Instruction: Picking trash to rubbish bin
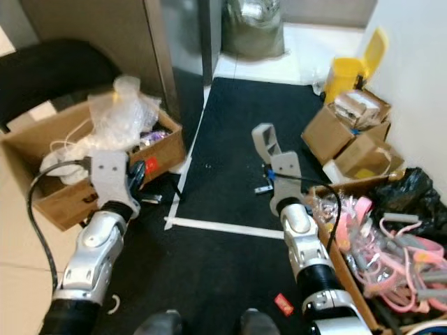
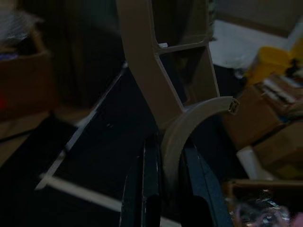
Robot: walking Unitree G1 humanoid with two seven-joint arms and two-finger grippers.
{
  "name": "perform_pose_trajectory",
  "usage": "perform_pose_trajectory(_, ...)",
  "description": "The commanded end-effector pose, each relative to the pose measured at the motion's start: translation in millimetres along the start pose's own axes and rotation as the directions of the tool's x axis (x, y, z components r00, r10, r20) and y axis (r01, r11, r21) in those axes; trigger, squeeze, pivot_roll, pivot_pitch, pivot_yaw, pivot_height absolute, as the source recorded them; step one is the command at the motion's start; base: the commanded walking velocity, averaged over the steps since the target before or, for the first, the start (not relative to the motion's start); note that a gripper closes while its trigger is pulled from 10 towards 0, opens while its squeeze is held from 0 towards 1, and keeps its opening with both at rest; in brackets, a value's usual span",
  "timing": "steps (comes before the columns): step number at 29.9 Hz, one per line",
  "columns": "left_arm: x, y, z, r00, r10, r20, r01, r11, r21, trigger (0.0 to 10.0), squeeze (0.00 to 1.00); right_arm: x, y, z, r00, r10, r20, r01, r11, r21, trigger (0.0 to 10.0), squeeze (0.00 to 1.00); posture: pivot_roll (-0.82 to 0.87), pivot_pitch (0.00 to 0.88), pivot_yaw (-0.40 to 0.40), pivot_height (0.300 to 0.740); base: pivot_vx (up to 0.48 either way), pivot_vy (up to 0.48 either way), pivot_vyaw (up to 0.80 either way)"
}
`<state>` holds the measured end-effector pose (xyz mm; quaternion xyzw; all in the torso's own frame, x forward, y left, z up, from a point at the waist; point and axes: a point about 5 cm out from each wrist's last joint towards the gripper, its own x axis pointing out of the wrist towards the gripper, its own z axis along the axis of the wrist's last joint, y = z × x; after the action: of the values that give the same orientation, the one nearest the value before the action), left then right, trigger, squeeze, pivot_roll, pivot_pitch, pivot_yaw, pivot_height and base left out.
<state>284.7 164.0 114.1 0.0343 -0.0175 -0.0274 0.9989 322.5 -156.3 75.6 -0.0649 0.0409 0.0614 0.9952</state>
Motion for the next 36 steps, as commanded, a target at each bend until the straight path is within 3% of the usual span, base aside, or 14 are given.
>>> perform_pose_trajectory(1, -2.3, 2.6, -3.8, 1.0, 0.009, -0.02, -0.008, 1.0, 0.01, 10.0, 0.0, -1.2, 5.0, -5.4, 1.0, 0.013, -0.028, -0.013, 1.0, 0.019, 10.0, 0.0, 0.06, 0.057, -0.048, 0.74, 0.277, 0.0, 0.0)
perform_pose_trajectory(31, -3.0, 3.9, -3.2, 1.0, 0.011, -0.02, -0.011, 1.0, 0.015, 10.0, 0.0, -0.8, 10.6, -5.3, 0.998, 0.054, -0.032, -0.055, 0.998, -0.036, 10.0, 0.0, 0.07, 0.064, -0.054, 0.74, 0.275, 0.0, 0.0)
perform_pose_trajectory(36, -2.7, 4.1, -3.2, 1.0, 0.014, -0.021, -0.014, 1.0, 0.014, 10.0, 0.0, -0.8, 11.4, -5.3, 0.998, 0.06, -0.035, -0.061, 0.997, -0.04, 10.0, 0.0, 0.07, 0.067, -0.053, 0.74, 0.271, 0.0, 0.54)
